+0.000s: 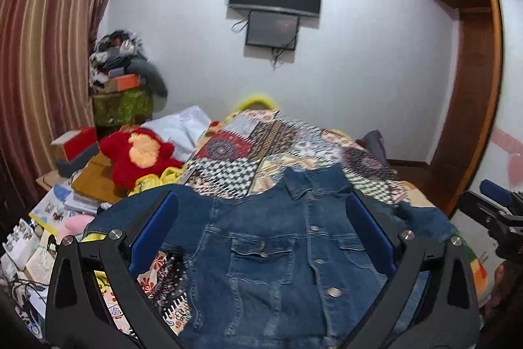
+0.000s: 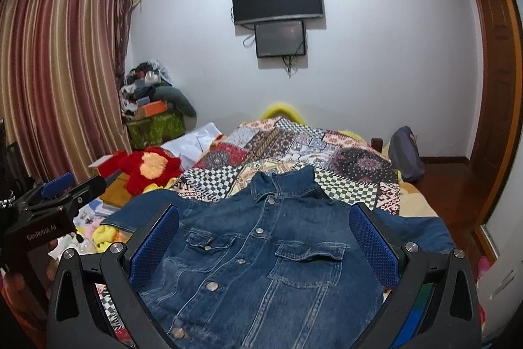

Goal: Fold large clothes
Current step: 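Grasp the denim jacket's sleeve with the left gripper and lift it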

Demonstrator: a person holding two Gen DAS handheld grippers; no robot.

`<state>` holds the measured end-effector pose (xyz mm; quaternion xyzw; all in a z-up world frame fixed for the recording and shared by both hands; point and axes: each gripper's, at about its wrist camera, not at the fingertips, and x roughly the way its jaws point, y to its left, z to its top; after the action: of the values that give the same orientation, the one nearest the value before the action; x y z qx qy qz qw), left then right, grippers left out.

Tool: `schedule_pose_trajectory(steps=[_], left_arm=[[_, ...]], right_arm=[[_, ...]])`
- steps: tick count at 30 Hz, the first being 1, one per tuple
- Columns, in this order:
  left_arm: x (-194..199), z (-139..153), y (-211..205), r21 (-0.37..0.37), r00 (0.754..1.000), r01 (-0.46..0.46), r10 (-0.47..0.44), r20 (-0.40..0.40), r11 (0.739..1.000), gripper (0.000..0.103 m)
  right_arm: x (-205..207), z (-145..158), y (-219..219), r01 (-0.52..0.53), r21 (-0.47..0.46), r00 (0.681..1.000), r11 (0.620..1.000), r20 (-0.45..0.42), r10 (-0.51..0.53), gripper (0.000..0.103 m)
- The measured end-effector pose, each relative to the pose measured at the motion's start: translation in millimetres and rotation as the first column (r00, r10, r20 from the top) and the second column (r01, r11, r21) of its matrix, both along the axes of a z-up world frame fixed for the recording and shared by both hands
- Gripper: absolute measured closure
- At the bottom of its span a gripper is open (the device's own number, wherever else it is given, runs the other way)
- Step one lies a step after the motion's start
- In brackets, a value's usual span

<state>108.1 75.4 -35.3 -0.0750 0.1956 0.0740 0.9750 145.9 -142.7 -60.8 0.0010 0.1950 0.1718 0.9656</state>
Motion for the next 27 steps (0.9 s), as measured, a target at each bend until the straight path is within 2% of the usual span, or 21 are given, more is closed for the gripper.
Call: schedule_pose_trajectory(steps=[4,9,14,18,24,26,27], left_arm=[[32.1,-19.2,27.4,-0.004,0.997,-0.049,0.049,-0.066,0.999,0.000],[65.5,-50.4,64.8,0.005,0.978,-0.129,0.128,-0.163,0.992,0.000],[83.2,-86.6,108.6,-0.096,0.962,-0.142,0.115,-0.249,0.985,0.000],[95.8,-125.9,143.6,-0.171,0.918,-0.214,0.138,-0.373,0.962,0.000],[106.7,-177.6,177.2,-0.238,0.871,-0.263,0.124,-0.476,0.935,0.000],[110.9,-190.3,187.1,-0.303,0.863,-0.260,0.080,-0.499,0.917,0.000],[112.8,-197.2,193.8,-0.355,0.862,-0.263,0.053,-0.504,0.897,0.000]], right_arm=[[39.7,-7.3,11.8,-0.002,-0.022,0.999,1.000,-0.033,0.001,0.000],[91.7,-20.5,29.4,0.011,-0.115,0.997,0.993,-0.073,-0.020,0.000],[144.7,-47.7,42.8,-0.005,-0.189,0.988,0.982,-0.153,-0.024,0.000],[178.2,-78.4,49.2,-0.048,-0.204,0.964,0.978,-0.265,-0.007,0.000],[215.2,-127.3,61.2,-0.114,-0.212,0.918,0.970,-0.396,0.021,0.000],[223.4,-139.1,62.3,-0.135,-0.203,0.897,0.970,-0.440,0.033,0.000],[228.7,-145.8,63.1,-0.145,-0.193,0.885,0.970,-0.465,0.040,0.000]])
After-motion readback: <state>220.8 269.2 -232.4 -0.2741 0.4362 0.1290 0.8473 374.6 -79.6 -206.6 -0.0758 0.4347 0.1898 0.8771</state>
